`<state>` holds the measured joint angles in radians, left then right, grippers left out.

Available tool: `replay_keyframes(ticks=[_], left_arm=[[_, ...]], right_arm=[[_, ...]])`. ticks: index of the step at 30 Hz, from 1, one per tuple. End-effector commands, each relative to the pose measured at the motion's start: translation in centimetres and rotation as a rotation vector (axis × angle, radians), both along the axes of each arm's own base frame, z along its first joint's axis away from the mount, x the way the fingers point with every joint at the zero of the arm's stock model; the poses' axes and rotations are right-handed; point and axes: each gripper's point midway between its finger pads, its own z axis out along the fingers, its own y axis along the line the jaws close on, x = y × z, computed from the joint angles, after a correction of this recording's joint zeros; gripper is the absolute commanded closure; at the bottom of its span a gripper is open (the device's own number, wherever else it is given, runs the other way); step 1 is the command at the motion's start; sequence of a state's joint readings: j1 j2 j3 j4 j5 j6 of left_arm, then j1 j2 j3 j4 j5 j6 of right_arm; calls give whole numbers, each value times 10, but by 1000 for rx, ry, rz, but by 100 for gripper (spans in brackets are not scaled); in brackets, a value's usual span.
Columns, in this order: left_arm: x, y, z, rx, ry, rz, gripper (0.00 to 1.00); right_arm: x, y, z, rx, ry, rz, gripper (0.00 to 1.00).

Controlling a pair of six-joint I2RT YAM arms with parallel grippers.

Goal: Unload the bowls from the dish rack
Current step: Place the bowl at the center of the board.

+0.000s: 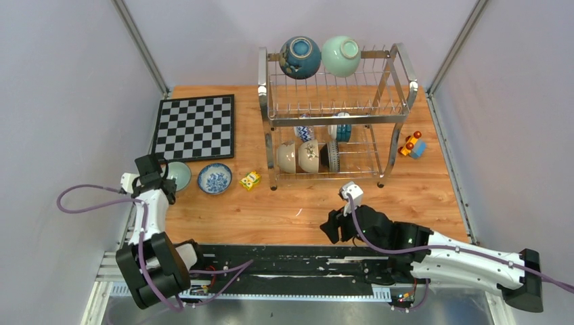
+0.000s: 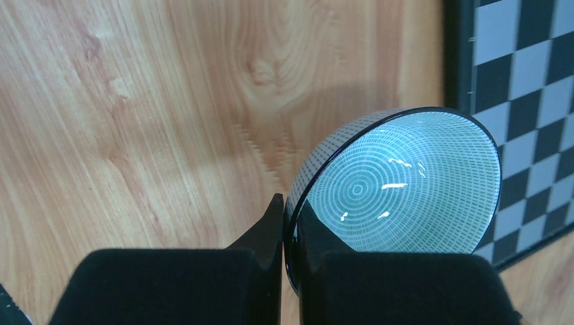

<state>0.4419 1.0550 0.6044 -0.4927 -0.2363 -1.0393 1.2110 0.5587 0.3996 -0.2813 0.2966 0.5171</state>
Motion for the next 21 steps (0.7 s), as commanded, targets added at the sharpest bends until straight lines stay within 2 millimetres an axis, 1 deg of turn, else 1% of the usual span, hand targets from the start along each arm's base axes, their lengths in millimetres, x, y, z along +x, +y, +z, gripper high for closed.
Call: replay_keyframes(ticks=[1,3,7,13,17,21], left_arm=[[13,5,-9,-15,-78,54,100],[13,7,-9,4,-105,59,100],[14,11,-11,20,-87,61,100],[18,12,-24,5,-79,70,100],[16,10,-32,-5,-67,68,100],[15,10,-35,-5,-55,64,100]], right_arm=[[2,-11,-9,-20,-10,-37,38],[3,-13,-10,-17,-14,-48,38],[3,-13,-13,-13,-4,-57,39],[3,-14,-15,-22,-1,-65,39],[3,-16,-17,-25,2,-67,39],[4,-18,-20,-32,4,-79,39]])
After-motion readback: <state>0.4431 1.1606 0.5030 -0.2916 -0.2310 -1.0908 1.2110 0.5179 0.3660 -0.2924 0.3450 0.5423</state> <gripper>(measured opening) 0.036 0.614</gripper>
